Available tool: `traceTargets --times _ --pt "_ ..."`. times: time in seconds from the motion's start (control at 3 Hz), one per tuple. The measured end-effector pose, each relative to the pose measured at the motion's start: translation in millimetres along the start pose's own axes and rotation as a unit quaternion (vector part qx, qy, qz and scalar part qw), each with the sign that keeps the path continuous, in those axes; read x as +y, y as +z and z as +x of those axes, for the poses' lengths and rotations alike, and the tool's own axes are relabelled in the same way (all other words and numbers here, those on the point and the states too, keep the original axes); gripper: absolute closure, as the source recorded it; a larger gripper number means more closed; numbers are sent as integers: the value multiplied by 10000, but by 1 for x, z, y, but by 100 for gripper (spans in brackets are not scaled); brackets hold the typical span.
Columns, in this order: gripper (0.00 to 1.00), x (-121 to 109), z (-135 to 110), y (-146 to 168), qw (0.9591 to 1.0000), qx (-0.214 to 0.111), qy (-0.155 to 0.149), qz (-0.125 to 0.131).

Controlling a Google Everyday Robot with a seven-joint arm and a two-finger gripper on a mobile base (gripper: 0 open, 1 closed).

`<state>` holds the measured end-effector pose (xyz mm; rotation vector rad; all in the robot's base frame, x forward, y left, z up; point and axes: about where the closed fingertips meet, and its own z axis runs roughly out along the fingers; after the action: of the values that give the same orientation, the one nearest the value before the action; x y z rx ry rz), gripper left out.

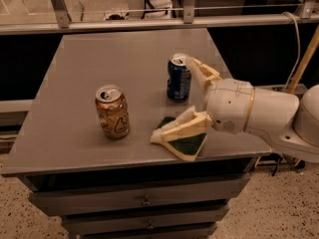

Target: Place orange can upright

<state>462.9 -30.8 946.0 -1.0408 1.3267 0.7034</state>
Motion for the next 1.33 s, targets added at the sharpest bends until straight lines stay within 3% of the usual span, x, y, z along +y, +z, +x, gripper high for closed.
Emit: traceTargets --times 0.33,1.0,1.33 --pt "0 -19 6 11 9998 111 147 -105" --pt "0 -107 -15 24 9999 154 29 -53" --pt "0 -155 -21 20 9997 -61 139 195"
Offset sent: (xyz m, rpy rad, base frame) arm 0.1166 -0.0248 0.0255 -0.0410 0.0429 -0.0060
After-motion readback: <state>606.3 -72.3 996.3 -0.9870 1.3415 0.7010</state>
